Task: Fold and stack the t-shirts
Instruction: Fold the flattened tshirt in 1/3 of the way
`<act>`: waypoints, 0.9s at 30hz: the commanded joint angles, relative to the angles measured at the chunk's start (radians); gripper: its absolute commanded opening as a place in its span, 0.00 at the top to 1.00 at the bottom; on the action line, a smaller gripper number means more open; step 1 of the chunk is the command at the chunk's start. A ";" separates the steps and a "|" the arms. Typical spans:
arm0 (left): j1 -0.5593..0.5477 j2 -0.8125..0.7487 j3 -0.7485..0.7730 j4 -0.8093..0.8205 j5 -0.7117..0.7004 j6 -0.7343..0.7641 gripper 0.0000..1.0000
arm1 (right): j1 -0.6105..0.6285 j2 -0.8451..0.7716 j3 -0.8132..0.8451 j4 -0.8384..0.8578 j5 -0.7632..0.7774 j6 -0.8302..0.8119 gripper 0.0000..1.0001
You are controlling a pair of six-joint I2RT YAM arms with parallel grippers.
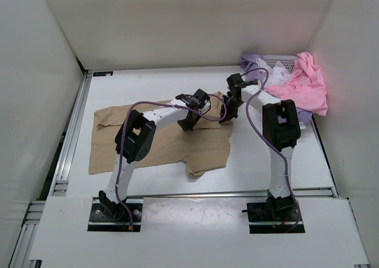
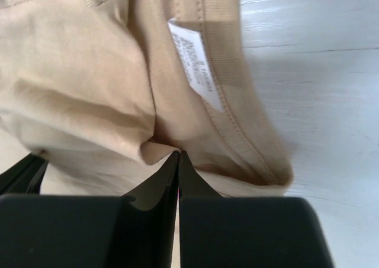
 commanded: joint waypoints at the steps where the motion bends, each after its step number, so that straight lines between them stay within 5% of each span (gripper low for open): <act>1: 0.009 -0.105 -0.023 -0.015 -0.009 -0.001 0.89 | -0.002 -0.071 0.027 -0.010 0.062 -0.012 1.00; 5: 0.009 -0.105 -0.024 -0.037 0.012 -0.001 0.89 | -0.002 -0.048 0.036 -0.034 0.030 -0.012 1.00; 8: 0.009 -0.096 -0.024 -0.046 0.012 -0.001 0.72 | -0.002 -0.048 0.036 -0.034 0.002 -0.003 0.97; 10: 0.009 -0.105 -0.013 -0.073 0.029 -0.001 0.47 | -0.002 -0.048 0.036 -0.034 -0.009 -0.002 0.82; 13: 0.038 -0.185 0.019 -0.097 0.086 -0.001 0.34 | -0.002 -0.092 0.025 -0.034 -0.009 -0.013 0.61; 20: 0.268 -0.496 -0.183 0.007 0.011 -0.001 0.34 | -0.002 -0.258 -0.055 -0.071 0.063 -0.032 0.40; 27: 0.639 -0.649 -0.430 0.072 -0.077 -0.001 0.46 | -0.002 -0.355 -0.266 -0.082 0.076 -0.041 0.38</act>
